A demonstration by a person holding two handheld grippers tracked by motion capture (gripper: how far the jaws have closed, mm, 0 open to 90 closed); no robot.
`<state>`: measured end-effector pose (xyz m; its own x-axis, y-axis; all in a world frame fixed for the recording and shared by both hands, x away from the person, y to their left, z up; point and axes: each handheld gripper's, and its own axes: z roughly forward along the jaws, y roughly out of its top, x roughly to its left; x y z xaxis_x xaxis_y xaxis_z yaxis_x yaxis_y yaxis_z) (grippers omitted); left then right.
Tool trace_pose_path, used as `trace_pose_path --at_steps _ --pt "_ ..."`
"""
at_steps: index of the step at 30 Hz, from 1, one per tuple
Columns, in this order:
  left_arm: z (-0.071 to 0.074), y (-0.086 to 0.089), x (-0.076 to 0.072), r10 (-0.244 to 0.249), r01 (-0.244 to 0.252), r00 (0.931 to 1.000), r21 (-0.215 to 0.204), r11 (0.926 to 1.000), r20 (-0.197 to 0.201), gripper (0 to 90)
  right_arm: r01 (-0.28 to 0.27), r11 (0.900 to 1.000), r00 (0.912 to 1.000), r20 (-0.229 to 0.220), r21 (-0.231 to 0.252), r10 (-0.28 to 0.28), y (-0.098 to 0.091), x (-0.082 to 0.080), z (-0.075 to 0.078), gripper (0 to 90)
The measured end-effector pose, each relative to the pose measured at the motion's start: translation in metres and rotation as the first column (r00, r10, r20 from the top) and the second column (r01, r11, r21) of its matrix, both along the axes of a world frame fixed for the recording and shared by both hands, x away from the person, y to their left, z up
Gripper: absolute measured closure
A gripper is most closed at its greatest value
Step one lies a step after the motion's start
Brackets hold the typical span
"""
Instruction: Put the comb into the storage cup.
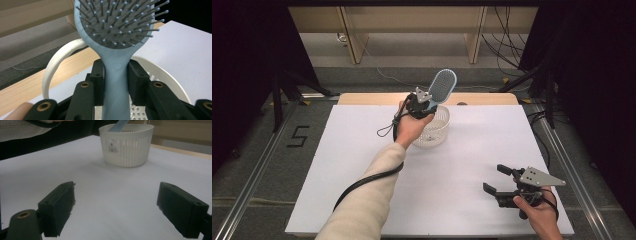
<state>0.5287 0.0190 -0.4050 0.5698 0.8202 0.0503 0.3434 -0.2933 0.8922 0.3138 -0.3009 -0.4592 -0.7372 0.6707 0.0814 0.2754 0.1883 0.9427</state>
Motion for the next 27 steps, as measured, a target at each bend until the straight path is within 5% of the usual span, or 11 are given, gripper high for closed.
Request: trace_pose_path --at_steps 13,19,27 --pt "-0.001 -0.001 0.0 -0.008 0.008 1.0 0.004 1.0 -0.002 67.1 0.0 1.0 1.0 -0.001 0.0 0.0 0.0 0.0 0.0 15.5" --pt "0.008 0.0 -0.004 -0.006 0.005 0.9999 0.055 0.9985 0.014 47.7 -0.001 1.0 1.0 0.001 -0.003 0.001 0.0 0.0 0.0 15.5" --pt "0.012 0.009 -0.014 -0.045 0.045 0.999 0.056 0.9974 -0.003 26.6 0.001 1.0 1.0 -0.002 -0.003 -0.001 0.0 0.0 0.0 15.5"
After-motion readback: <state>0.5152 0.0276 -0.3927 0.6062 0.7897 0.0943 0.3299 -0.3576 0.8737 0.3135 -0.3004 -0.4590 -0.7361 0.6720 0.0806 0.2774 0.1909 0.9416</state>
